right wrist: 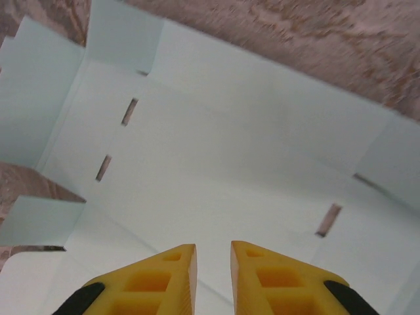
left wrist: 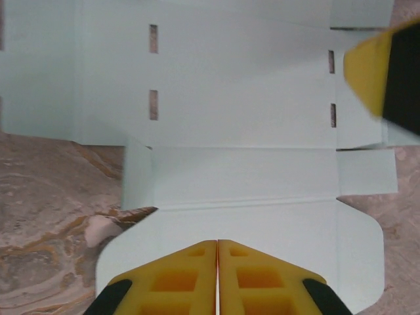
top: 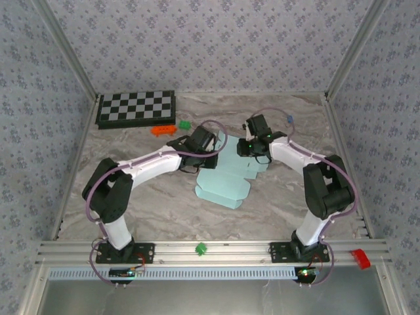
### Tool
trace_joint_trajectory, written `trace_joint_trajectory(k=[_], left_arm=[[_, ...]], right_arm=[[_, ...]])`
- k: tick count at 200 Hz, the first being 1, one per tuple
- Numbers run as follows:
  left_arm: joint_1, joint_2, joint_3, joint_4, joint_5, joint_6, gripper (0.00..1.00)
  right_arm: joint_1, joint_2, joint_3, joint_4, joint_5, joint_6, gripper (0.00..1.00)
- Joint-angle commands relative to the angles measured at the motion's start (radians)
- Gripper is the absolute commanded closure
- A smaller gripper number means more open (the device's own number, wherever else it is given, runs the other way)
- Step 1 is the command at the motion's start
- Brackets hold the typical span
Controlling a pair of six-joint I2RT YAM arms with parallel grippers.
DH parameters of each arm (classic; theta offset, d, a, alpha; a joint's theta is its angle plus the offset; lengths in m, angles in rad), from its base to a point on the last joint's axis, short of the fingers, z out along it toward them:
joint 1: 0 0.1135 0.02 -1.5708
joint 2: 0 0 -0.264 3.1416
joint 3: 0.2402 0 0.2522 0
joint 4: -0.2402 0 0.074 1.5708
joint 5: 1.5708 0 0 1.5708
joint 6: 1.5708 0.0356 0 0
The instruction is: Fold the paper box
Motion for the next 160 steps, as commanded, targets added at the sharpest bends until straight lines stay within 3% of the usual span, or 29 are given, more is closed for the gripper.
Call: trace_joint_trajectory(k=[1,42,160], left_arm=[[-0.028,0.045,0.020,0.001,0.032,-0.027,0.94],[-0.042,0.105,0.016,0.056,0.057,-0.052,1.00],[-0.022,0.230,0.087,0.054,0.064,-0.056,1.00]], right_arm=[[-0.040,0.046,0.078,-0.060,-0.054,-0.089,0.79],[-0.097,0.129,0.168,-0.105,-0.109,-0.176,0.79],[-0.166,0.312,0.350,-0.196,-0.197,-0.268,0.73]])
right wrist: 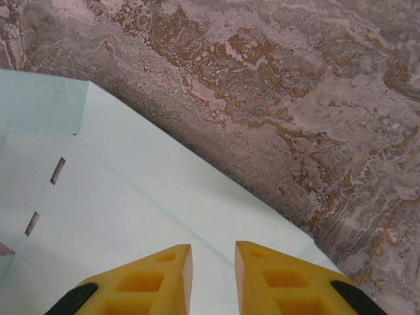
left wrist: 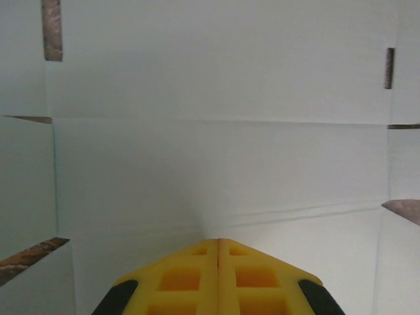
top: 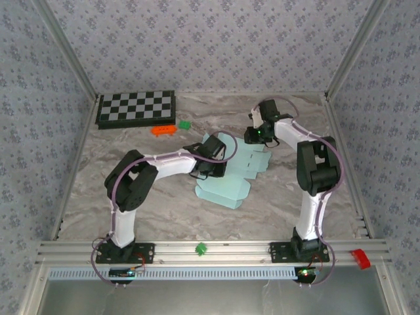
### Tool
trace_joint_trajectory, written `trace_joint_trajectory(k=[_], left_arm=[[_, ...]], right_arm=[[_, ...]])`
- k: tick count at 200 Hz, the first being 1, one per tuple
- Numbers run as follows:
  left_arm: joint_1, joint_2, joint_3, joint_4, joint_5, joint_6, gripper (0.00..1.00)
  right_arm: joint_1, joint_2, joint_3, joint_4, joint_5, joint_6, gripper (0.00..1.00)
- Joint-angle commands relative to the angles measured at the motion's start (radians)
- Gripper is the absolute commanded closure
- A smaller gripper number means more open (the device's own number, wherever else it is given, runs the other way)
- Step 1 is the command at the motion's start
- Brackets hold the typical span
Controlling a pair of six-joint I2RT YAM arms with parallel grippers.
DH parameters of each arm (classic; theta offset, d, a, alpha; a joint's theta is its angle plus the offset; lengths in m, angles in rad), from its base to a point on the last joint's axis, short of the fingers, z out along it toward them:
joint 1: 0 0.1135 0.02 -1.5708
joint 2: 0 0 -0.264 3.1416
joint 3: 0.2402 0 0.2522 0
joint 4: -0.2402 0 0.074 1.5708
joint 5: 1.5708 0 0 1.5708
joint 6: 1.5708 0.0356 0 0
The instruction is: Fold the paper box
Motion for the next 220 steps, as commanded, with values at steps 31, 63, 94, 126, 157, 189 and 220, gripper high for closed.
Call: trace_joint_trajectory(k=[31,63,94,126,157,189,220], left_arm=[[0.007,0.046,0.044,-0.044,-0.031,0.010,1.00],[0.004,0.060,0.034,-0.076,-0.077,0.020,1.00],[0.001,0.052,0.005,-0.092,-0.115,0.058,1.00],[0.001,0.043,-0.019,-0.096,-0.137,0.100,1.00],[0.000,0.037,-0.035,-0.087,-0.139,0.113,1.00],[-0.001,0.033,-0.049,-0.078,-0.139,0.117,1.00],[0.000,0.033,-0.055,-0.085,-0.143,0.124,1.00]], right_arm=[[-0.004,0.059,0.088,-0.069,-0.040,-0.052,0.69],[-0.004,0.081,0.121,-0.086,-0.026,-0.088,0.61],[-0.004,0.086,0.128,-0.095,-0.034,-0.149,0.48],[-0.006,0.105,0.143,-0.113,-0.067,-0.213,0.44],[-0.007,0.162,0.198,-0.164,-0.085,-0.240,0.43],[-0.009,0.191,0.244,-0.191,-0.082,-0.247,0.42],[-0.011,0.214,0.288,-0.215,-0.077,-0.257,0.41]])
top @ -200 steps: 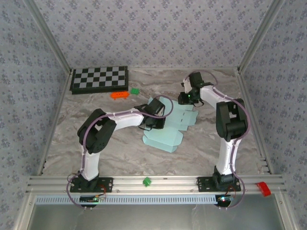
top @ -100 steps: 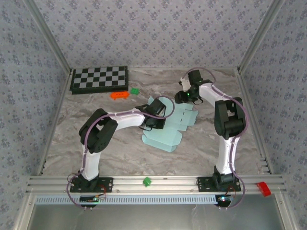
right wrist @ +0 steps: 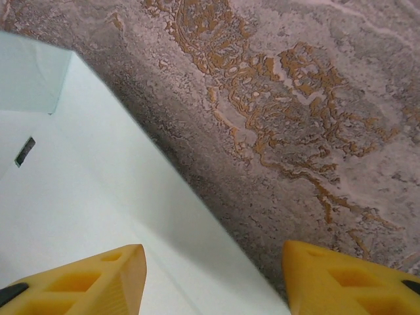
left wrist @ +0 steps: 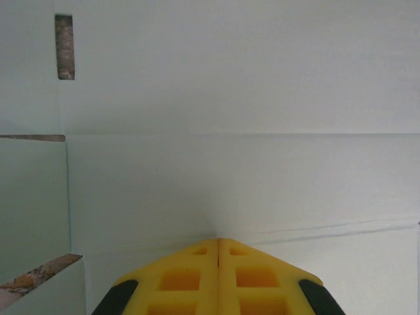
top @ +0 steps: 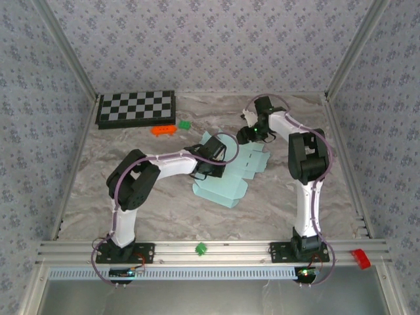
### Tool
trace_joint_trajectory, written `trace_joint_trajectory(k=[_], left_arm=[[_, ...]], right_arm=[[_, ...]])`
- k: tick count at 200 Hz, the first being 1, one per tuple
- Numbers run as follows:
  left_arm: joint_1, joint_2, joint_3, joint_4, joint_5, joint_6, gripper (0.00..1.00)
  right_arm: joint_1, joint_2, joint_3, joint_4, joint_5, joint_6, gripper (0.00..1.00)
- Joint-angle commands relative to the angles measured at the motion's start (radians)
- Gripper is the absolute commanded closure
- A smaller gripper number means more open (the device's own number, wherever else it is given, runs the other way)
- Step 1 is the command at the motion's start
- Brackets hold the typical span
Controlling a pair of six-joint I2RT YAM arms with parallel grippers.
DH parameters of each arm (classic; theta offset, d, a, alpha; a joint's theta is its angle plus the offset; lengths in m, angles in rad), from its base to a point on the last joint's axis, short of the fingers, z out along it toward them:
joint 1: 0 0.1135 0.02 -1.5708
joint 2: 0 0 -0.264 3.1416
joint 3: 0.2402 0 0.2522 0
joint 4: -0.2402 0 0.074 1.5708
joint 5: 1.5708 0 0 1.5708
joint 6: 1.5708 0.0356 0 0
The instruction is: Fold the paper box
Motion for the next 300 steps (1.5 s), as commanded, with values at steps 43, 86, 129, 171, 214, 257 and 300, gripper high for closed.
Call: trace_joint_trajectory(k=[43,86,129,171,214,257,300], left_arm=[[0.002,0.011,-0.050,-0.115,-0.057,0.027,1.00],[0.001,0.011,-0.048,-0.113,-0.056,0.026,1.00],[0.001,0.011,-0.045,-0.113,-0.059,0.024,1.00],[0.001,0.012,-0.041,-0.115,-0.059,0.021,1.00],[0.001,0.015,-0.038,-0.118,-0.059,0.020,1.00],[0.001,0.015,-0.036,-0.122,-0.060,0.018,1.00],[0.002,0.013,-0.032,-0.126,-0.066,0.018,1.00]], right_arm=[[-0.011,0.101,0.175,-0.176,-0.074,-0.077,0.41],[-0.011,0.157,0.249,-0.258,-0.097,-0.108,0.41],[-0.011,0.179,0.278,-0.290,-0.121,-0.121,0.43],[-0.011,0.169,0.279,-0.308,-0.151,-0.137,0.50],[-0.012,0.142,0.268,-0.315,-0.165,-0.153,0.54],[-0.011,0.090,0.234,-0.300,-0.181,-0.165,0.57],[-0.011,0.056,0.218,-0.308,-0.183,-0.181,0.62]])
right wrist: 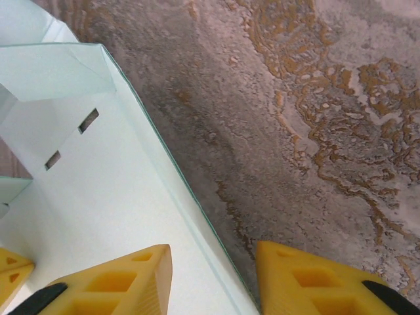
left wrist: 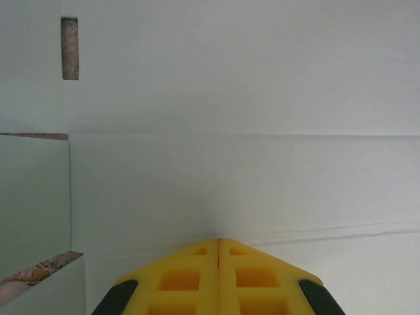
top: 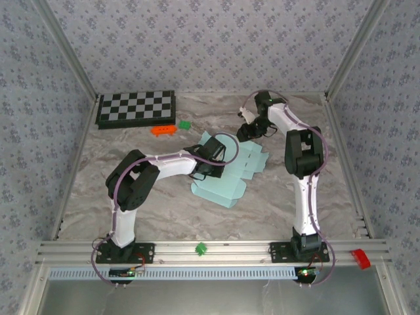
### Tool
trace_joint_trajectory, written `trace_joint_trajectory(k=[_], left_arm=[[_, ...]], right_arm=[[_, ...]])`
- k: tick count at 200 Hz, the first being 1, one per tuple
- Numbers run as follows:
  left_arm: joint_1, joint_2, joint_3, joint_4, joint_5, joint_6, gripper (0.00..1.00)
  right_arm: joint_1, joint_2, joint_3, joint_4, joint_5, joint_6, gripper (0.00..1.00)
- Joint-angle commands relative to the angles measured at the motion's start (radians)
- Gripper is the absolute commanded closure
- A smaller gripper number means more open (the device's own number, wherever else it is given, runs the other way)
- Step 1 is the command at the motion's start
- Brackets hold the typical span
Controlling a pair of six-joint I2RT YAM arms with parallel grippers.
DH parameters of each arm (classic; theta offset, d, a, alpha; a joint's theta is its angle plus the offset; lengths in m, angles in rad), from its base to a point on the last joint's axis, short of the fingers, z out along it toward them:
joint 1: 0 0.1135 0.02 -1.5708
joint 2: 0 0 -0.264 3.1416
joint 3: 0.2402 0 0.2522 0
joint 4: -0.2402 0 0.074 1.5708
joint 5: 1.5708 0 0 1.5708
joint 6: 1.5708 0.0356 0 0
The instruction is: Fold the paper box
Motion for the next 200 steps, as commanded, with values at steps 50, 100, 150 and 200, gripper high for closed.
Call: trace_joint_trajectory(k=[50,100,150,200], left_arm=[[0.001,0.019,-0.021,-0.126,-0.045,0.010,1.00],[0.001,0.015,-0.019,-0.126,-0.041,0.010,1.00],[0.001,-0.030,-0.029,-0.111,-0.026,0.010,1.00],[0.005,-0.119,-0.047,-0.098,-0.030,-0.001,0.97]], right_arm=[[0.005,-0.084,-0.036,-0.046,-0.014,-0.047,0.73],[0.010,-0.125,-0.078,-0.005,0.008,-0.076,0.85],[0.016,-0.245,-0.231,0.160,0.025,-0.153,0.92],[0.022,-0.311,-0.313,0.227,0.047,-0.232,0.99]])
